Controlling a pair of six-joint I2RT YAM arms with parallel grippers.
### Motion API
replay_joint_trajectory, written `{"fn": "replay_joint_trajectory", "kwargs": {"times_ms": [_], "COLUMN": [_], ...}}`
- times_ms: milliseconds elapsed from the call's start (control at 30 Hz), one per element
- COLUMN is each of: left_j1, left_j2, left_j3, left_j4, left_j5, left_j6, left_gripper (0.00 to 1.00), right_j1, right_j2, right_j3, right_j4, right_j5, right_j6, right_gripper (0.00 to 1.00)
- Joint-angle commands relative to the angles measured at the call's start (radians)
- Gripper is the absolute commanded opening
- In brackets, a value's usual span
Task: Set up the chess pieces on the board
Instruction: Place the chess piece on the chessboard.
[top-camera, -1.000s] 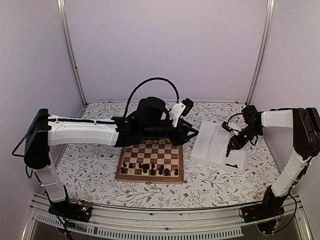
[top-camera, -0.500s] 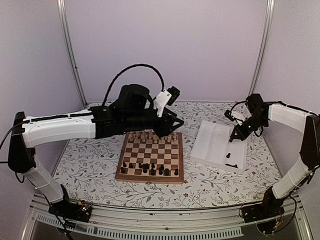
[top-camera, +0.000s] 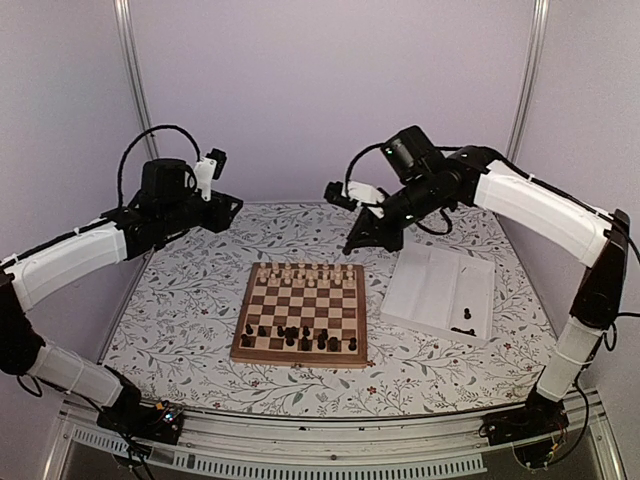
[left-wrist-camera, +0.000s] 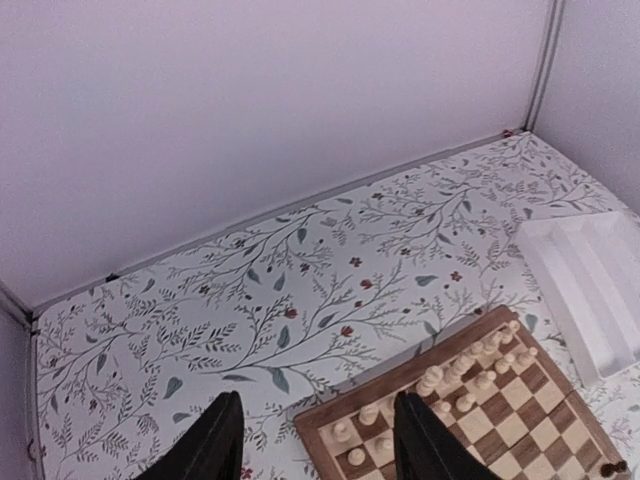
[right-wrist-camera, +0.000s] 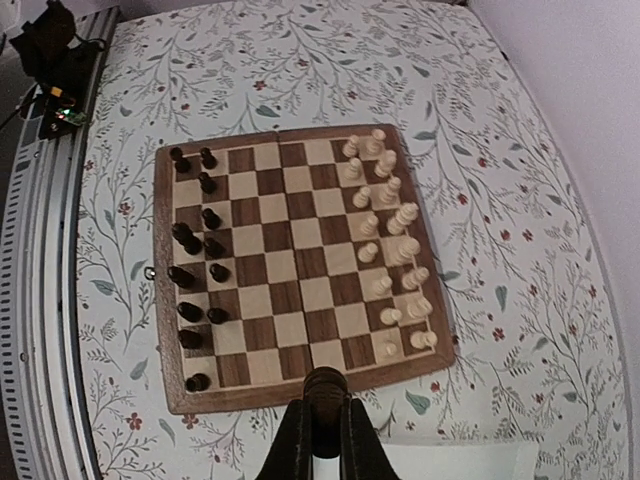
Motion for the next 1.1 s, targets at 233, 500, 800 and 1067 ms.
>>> {"fn": "replay_joint_trajectory", "kwargs": {"times_ms": [233,500,800,1067], "left_j1": [0.11,0.11,0.11,0.11], "left_j2": [-0.135,-0.148,-0.152,-0.149], "left_j3": [-0.098,-0.098,-0.097,-0.097], "left_j4": [0.077,0.077,0.078,0.078], "left_j5": [0.005,0.028,0.062,0.065], "left_j6": [0.01,0.033,0.033,0.036], "left_gripper": [0.53,0.53,0.53,0.53], "right_j1": [0.369,0.448,0.449,0.449], "right_j2": [0.489,0.676,0.746,0.778], "right_j3": [0.547,0.625,0.639,0.642], "right_j4": [-0.151,-0.098,-0.076,-0.054], "right_j5": [0.058,0.117,0.147,0.164], "right_j6": [-0.03,-0.019,-0.003,-0.004], "right_gripper": [0.0,0.0,0.0,0.0]}}
